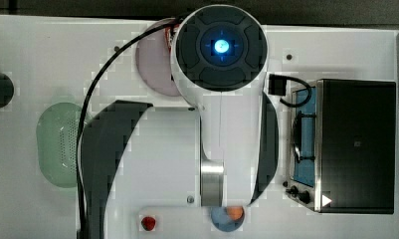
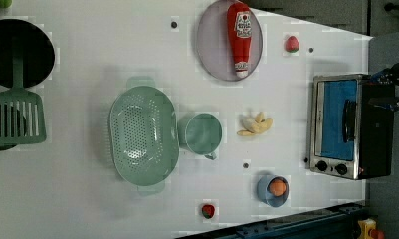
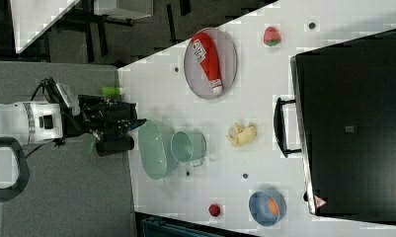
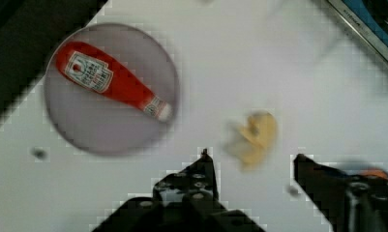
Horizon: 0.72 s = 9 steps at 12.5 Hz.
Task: Pick Banana and place it in mug.
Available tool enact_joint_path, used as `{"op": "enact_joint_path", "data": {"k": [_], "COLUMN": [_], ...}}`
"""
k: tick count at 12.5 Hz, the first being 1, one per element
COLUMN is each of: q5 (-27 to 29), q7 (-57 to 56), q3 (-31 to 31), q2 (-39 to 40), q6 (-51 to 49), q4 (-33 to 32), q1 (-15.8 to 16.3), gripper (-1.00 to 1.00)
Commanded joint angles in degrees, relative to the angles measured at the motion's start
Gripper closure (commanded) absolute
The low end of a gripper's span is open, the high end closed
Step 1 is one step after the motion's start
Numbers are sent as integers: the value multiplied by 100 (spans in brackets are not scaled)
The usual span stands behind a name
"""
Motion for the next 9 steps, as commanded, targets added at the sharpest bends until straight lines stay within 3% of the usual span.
{"op": "enact_joint_path", "data": {"k": [1, 2, 5, 9], "q5": [-150, -150, -150, -150], "q7": [-77, -77, -77, -77], "q3": [-165, -164, -166, -165], "q2": [-2309, -2278, -2048, -1515], "q6": [-1079, -1061, -463, 1242], "q4": [-1240, -1312, -1816, -2804], "q1": [-66, -66, -66, -66], "gripper": [-76, -100, -100, -100]}}
